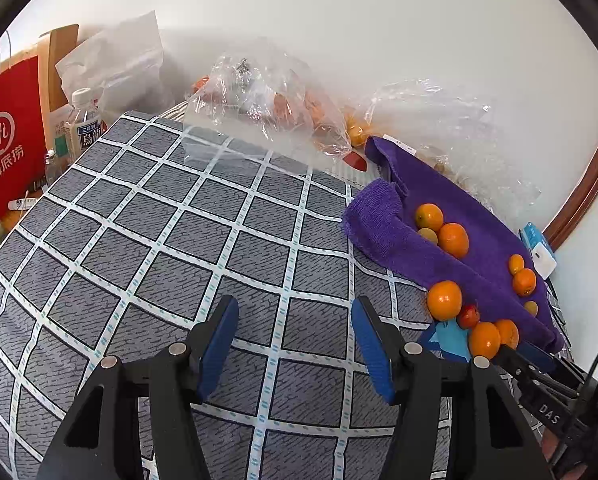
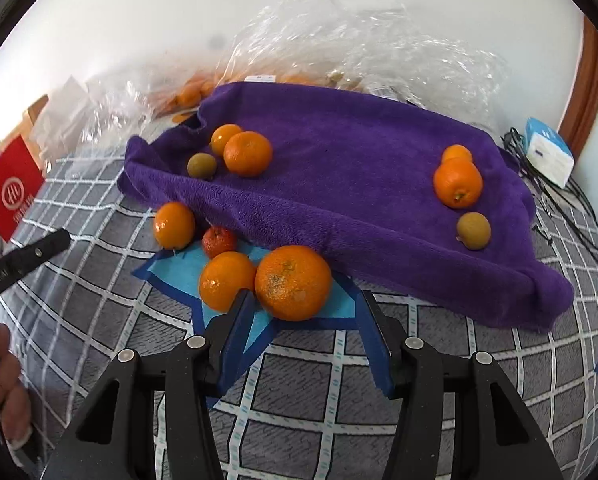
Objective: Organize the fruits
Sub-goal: 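Close the right gripper on a large bumpy orange on the star mat, then hold the bumpy orange up with the right gripper while the left gripper grasps an orange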
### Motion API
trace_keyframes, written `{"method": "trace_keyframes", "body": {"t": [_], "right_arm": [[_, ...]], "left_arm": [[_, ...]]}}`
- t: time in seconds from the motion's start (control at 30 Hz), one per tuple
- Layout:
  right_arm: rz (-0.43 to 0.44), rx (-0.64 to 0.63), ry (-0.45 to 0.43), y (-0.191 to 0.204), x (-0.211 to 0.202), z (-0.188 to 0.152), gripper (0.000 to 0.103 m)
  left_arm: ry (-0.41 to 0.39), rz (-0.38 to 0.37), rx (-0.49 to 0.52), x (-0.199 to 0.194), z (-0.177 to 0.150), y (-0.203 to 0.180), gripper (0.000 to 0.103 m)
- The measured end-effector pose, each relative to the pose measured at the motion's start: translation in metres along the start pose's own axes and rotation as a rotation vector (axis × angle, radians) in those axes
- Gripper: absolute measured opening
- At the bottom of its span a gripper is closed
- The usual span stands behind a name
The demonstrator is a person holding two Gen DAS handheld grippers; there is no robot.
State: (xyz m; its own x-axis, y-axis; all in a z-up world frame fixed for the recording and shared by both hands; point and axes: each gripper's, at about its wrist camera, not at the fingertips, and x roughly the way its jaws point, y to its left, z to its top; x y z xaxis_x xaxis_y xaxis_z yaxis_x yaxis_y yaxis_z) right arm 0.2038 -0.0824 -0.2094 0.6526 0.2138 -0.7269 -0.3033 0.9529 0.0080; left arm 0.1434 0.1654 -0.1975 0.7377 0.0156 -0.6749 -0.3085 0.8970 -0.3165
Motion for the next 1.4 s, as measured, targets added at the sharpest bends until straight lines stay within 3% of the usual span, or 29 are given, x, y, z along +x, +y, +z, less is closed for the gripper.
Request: {"method": "trace_keyframes", "body": {"t": [0.3,0.37,0.73,0.9,1.4], "right_arm": [[-0.007,-0.006,0.031,0.006,0.019,0.008,0.053],[-0.005,-0.002,0.015,0.005,0.017,0.006,0.042],[-0.015,0.066,-0.030,-0.026,-0.018,-0.016,0.041],[-0.064,0.097,-0.024,-0.046,-0.031,-0.033,0.041],[-0.044,0.138,-0.032,-0.067,-0.042,-0.054,0.041]], "left_arm": [[0.012,-0.019,0.002,0.002,0.000,-0.001,0.057],[0.014,-0.022,0.005,0.002,-0.001,-0.002,0.057],[0.012,-0.013,0.026,0.003,-0.001,-0.006,0.057],[-0.005,-0.013,0.045,0.000,-0.003,-0.010,0.057],[-0.026,-0.027,0.133,-0.008,-0.006,-0.027,0.057]]}}
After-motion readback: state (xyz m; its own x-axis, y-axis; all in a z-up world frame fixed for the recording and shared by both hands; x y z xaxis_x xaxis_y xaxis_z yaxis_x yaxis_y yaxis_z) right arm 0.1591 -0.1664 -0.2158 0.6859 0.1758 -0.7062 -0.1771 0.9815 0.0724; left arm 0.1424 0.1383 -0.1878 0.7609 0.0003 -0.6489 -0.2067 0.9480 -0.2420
